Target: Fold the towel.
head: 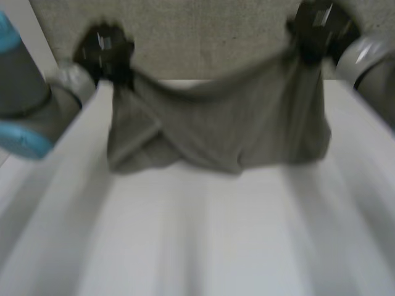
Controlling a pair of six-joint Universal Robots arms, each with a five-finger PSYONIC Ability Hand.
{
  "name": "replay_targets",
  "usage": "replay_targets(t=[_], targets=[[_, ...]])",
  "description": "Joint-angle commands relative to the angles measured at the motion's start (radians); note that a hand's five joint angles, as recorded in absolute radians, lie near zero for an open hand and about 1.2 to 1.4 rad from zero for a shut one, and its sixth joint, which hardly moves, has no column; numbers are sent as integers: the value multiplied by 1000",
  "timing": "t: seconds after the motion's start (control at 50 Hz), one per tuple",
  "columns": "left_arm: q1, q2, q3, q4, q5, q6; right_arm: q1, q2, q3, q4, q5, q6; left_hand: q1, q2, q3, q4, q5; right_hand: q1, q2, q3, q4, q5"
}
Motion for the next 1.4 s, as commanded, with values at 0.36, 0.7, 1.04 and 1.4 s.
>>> replay_targets(t=[0.36,0.7,1.04,1.4], targets=[[75,240,-398,106,85,-51,-75,-330,575,-123,-141,102,75,45,-58,-66,37,58,77,-53,-76,55],[103,47,-780,500,102,89,-132,-232,915,-215,-190,-8,31,1,-58,-66,-7,58,77,-53,-76,55],[99,-15,-774,505,-39,100,-197,-270,905,-208,-167,99,-758,-788,-58,-66,-796,58,77,-53,-76,55],[118,143,-907,501,-80,213,-254,-273,897,-156,-177,113,-356,-386,-58,-66,-394,58,77,-53,-76,55]])
